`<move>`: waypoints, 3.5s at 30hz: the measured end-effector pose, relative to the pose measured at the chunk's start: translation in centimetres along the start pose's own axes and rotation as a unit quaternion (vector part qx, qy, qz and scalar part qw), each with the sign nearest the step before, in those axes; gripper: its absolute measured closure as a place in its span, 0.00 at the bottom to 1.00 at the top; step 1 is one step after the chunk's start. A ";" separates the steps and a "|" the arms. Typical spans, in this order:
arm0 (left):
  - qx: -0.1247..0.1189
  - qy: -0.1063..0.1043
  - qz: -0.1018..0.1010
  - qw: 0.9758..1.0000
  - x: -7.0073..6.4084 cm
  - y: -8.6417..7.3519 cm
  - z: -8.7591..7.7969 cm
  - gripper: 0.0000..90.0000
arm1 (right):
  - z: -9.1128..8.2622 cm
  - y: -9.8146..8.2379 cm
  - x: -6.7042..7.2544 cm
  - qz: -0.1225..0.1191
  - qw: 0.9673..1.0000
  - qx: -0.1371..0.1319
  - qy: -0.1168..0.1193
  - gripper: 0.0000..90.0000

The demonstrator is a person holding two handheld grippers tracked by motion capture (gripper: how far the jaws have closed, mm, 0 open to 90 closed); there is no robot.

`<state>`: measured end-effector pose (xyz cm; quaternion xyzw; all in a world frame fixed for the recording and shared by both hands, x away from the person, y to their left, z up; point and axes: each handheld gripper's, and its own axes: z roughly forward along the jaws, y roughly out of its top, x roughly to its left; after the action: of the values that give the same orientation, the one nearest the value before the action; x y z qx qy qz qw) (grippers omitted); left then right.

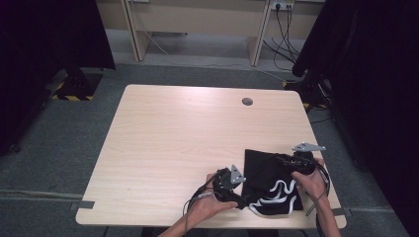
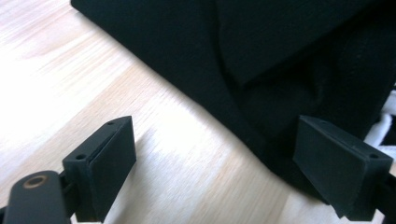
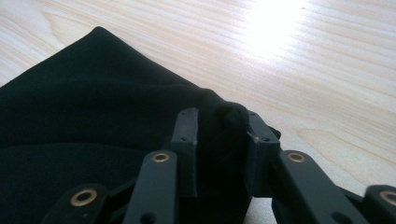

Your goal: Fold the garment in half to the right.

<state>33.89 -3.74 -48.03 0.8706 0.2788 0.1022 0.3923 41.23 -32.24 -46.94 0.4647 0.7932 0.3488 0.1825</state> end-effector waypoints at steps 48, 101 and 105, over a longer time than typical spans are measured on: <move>-0.011 0.016 -0.044 0.999 3.5 -2.1 -2.4 0.10 | -4.9 -2.3 7.3 -0.128 0.991 0.028 -0.007 0.56; -0.007 0.090 -0.082 0.993 8.6 -4.1 -4.8 0.12 | -0.5 0.8 8.1 -0.100 0.994 0.020 0.025 0.48; -0.027 0.078 -0.078 0.994 8.0 -3.9 -5.5 0.12 | -1.5 2.4 8.5 -0.091 0.996 -0.011 0.025 0.45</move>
<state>36.72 6.31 -47.53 0.8247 0.3728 0.1465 0.3993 37.48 -24.65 -43.89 0.3800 0.8324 0.3512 0.1984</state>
